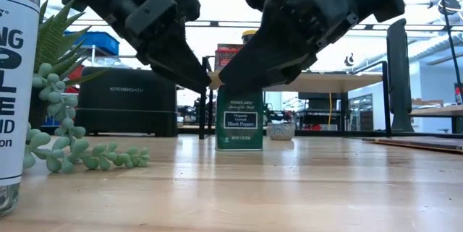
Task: Shelf spices
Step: Put the black seasoning can on the shelf
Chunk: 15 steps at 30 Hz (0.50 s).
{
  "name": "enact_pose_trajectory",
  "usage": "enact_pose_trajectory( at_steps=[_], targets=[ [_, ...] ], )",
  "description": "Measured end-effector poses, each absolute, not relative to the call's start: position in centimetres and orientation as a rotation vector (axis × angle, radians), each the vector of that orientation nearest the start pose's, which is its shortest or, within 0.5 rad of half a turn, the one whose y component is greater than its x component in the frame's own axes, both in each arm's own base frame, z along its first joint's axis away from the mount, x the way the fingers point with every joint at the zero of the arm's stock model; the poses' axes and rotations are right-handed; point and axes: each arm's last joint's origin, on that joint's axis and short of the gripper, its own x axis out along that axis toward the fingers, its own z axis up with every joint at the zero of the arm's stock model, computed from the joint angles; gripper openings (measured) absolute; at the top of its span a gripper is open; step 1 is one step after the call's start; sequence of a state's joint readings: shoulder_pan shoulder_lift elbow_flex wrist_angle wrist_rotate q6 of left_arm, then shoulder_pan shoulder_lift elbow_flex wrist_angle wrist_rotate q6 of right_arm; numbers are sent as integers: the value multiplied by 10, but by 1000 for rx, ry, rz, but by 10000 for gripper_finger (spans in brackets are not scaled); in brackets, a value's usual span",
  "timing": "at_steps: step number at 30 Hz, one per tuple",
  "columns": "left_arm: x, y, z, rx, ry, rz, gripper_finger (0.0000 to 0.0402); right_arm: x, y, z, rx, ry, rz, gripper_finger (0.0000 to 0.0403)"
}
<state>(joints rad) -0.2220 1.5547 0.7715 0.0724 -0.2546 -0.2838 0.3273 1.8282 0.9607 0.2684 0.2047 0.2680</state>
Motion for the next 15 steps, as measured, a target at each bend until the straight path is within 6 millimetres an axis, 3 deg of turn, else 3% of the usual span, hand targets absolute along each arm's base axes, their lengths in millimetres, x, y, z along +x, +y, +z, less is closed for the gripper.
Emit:
enact_pose_trajectory(
  at_steps=[6,15],
  targets=[
    [304,-64,179,-153,600,102,315,348,127,156,102,600,74,244],
    [311,-67,163,-139,613,125,315,340,131,154,103,674,68,244]
  ],
)
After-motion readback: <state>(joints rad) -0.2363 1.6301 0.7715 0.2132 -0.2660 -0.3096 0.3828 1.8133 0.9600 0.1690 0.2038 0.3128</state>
